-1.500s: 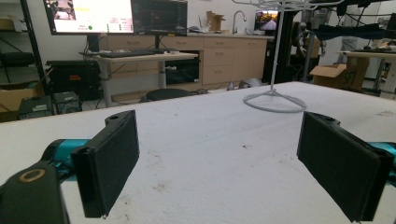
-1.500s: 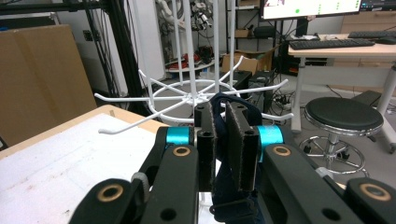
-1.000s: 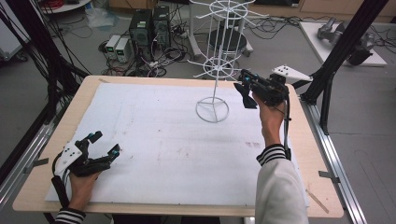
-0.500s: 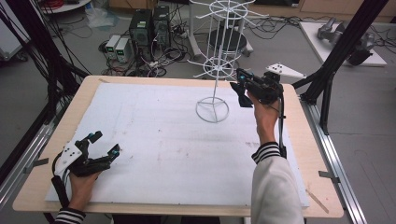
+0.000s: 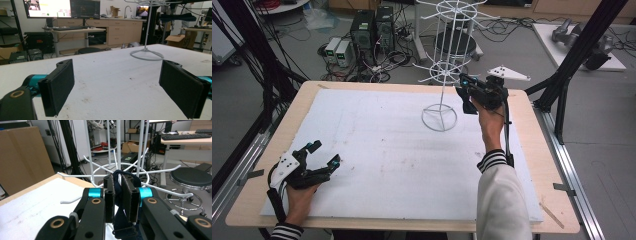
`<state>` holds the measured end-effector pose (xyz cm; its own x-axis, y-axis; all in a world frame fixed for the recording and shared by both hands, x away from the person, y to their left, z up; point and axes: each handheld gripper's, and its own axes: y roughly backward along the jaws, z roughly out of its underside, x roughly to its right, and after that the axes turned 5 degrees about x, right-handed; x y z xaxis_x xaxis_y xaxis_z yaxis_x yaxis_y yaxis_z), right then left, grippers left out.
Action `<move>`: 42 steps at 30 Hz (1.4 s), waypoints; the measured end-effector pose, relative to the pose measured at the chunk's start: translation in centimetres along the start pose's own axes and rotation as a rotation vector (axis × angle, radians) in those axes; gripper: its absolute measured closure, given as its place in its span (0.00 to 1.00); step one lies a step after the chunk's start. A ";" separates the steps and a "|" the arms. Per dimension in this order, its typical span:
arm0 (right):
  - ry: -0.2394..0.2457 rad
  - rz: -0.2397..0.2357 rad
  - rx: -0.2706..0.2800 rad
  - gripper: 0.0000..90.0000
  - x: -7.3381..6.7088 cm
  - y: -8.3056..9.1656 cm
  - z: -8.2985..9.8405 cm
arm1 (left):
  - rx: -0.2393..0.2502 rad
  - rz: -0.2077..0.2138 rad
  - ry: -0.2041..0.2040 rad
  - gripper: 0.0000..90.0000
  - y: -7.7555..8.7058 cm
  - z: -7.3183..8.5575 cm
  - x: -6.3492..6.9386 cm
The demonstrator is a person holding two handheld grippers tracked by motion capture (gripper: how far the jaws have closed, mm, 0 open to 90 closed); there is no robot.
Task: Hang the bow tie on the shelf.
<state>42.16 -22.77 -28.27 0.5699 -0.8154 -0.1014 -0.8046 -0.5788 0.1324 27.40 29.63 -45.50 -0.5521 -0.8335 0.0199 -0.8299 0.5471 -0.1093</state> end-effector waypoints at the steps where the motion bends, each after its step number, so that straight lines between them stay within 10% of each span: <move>1: 0.003 0.000 -0.002 0.90 0.0 0.0 0.0 | 0.000 0.000 0.000 0.15 0.0 0.0 0.0; 19: 0.084 0.026 -0.043 0.66 -0.4 -0.3 0.1 | 0.000 0.000 0.000 0.15 0.0 0.0 0.0; 27: 0.129 0.034 -0.066 0.23 -1.2 0.0 -0.1 | 0.001 -0.005 0.003 0.15 0.0 0.0 0.0; 42: 0.166 0.031 0.063 0.12 -2.9 6.1 0.4 | 0.004 -0.005 0.008 0.15 0.0 0.0 -0.1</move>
<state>35.57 -23.90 -27.57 0.5602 -0.8257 0.0669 -0.8281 -0.5561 0.0703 27.43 29.69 -45.51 -0.5488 -0.8355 0.0286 -0.8323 0.5428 -0.1127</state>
